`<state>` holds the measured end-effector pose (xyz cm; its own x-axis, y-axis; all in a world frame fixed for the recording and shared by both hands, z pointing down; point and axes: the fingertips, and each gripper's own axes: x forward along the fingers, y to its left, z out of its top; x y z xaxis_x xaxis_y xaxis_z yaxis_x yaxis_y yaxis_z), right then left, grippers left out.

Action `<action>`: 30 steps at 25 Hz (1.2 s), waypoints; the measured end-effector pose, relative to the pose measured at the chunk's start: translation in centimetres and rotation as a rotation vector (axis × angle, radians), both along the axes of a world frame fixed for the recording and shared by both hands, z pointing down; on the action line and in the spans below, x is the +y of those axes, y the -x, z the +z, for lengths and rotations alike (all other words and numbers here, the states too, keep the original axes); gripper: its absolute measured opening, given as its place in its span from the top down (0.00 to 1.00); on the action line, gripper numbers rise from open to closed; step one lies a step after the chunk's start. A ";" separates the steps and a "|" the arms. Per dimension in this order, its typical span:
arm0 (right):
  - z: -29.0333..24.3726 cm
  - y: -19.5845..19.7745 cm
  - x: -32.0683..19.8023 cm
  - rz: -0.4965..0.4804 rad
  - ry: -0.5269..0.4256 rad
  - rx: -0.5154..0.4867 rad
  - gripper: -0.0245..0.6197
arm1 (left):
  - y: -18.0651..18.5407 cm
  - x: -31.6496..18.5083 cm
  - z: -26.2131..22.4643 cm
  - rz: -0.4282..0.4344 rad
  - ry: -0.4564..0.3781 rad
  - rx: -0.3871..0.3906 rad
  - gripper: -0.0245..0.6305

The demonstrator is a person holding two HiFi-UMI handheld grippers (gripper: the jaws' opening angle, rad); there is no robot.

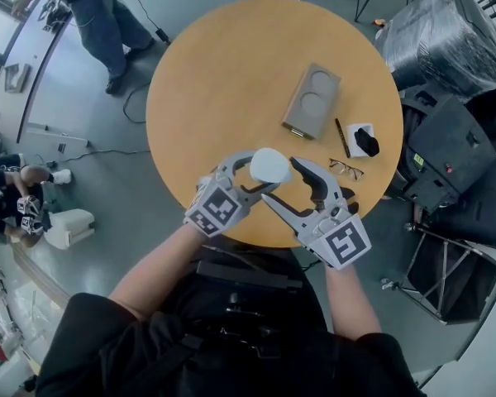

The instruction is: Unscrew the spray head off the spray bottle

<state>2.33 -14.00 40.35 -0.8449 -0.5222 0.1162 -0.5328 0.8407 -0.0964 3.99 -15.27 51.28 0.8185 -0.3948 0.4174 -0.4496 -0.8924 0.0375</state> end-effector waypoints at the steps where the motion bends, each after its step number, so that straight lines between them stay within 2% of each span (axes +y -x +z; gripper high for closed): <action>1: -0.7 0.1 0.3 -0.013 -0.009 0.002 0.49 | -0.4 0.6 -0.6 0.008 -0.001 -0.007 0.50; 9: -4.3 2.5 1.4 -0.071 -0.032 0.011 0.50 | -0.4 3.4 -4.2 0.026 -0.022 -0.074 0.50; 11: -5.5 2.9 1.8 -0.082 -0.039 -0.002 0.65 | -0.4 3.8 -5.1 0.040 -0.026 -0.068 0.50; 12: -6.0 2.9 2.1 -0.090 -0.040 -0.011 0.65 | -0.5 4.1 -5.5 0.054 -0.024 -0.057 0.50; 17: -8.1 2.8 3.6 -0.152 -0.049 -0.056 0.66 | -1.5 6.0 -8.1 0.176 -0.030 0.049 0.50; 30: -12.0 4.3 7.2 -0.430 -0.026 -0.116 0.66 | -0.8 9.9 -12.3 0.485 0.007 0.167 0.50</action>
